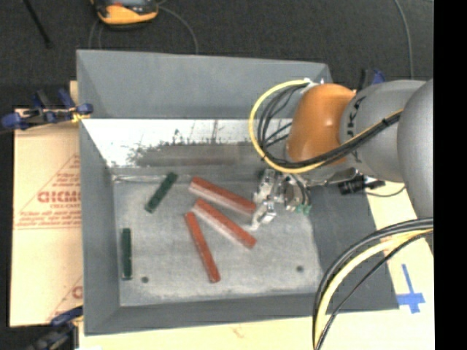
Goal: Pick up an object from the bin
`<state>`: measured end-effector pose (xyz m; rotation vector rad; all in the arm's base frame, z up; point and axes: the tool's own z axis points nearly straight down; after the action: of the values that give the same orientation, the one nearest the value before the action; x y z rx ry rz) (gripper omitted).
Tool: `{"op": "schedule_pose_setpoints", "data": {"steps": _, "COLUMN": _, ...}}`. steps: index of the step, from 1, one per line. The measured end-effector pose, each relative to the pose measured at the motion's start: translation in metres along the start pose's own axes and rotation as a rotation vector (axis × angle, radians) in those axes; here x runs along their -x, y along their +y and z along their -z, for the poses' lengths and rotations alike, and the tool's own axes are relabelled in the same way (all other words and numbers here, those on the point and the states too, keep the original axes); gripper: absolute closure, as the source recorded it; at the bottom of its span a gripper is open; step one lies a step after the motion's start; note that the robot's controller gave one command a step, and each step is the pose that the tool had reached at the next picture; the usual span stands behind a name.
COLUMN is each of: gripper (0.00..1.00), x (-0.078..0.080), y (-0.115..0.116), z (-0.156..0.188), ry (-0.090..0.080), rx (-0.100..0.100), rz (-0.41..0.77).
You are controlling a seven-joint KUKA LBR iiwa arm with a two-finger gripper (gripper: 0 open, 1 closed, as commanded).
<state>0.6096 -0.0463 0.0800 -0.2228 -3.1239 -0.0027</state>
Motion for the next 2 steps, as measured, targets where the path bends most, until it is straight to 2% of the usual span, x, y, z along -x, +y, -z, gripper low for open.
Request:
{"op": "schedule_pose_setpoints", "data": {"steps": 1, "gripper": 0.00, "x": 0.0058, "y": -0.0002, "z": -0.0005, "ry": -0.038, "rx": 0.001, "rz": 0.000}}
{"op": "schedule_pose_setpoints", "data": {"steps": 2, "gripper": 1.00, "x": -0.0001, "y": -0.0001, "z": 0.0000, "ry": 0.001, "rx": 0.000, "rz": 0.000}}
